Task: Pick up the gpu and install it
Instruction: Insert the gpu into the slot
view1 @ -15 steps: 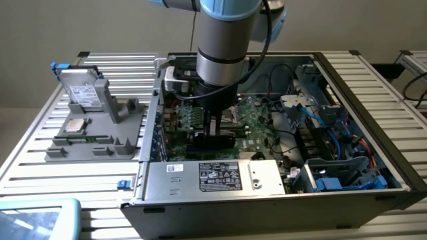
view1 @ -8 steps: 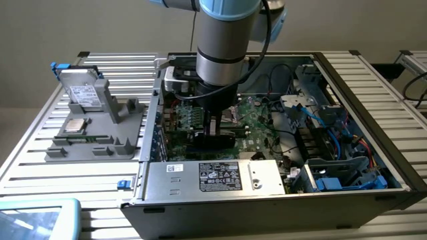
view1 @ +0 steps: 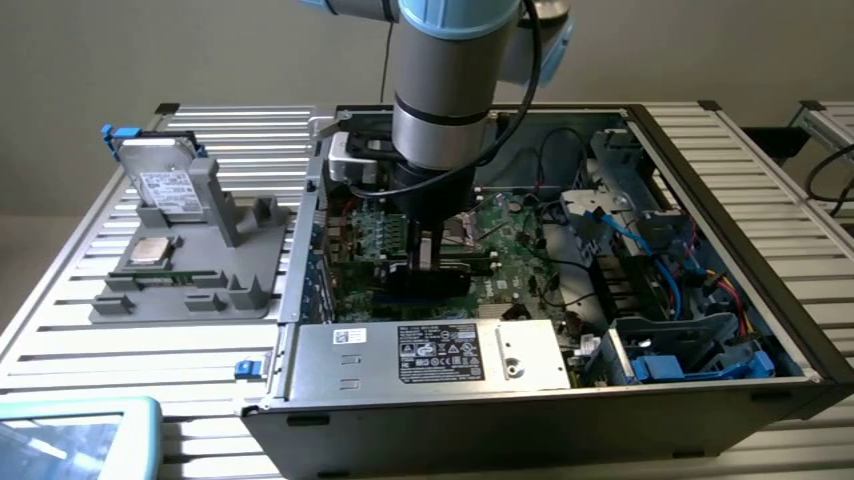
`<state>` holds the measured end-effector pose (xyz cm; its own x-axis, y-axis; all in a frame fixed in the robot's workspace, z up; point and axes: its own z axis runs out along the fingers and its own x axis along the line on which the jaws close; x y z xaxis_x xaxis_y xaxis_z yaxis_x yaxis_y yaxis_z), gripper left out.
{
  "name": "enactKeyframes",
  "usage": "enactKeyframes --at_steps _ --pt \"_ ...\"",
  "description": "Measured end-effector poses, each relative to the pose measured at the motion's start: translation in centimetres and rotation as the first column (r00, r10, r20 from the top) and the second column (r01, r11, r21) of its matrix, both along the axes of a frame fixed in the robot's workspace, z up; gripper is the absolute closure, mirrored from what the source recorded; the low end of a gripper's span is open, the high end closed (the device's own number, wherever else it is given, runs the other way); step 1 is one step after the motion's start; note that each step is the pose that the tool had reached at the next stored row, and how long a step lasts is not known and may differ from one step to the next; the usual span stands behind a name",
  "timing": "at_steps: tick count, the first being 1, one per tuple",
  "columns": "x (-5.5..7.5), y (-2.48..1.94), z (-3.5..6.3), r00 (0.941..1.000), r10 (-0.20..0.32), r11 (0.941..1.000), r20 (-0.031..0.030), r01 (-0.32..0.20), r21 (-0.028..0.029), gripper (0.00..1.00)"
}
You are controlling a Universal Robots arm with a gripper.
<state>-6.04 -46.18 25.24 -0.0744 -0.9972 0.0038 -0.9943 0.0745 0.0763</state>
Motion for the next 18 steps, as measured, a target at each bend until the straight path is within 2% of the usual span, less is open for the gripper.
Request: enactKeyframes --at_steps 6,9,18 --pt "-0.01 0.11 0.00 1.0000 0.000 1.0000 0.0003 0.000 -0.0004 0.73" --pt "-0.02 0.39 0.00 1.0000 0.000 1.0000 0.0003 0.000 -0.0005 0.73" --pt "-0.06 0.40 -0.04 1.0000 0.000 1.0000 0.0002 0.000 -0.0011 0.73"
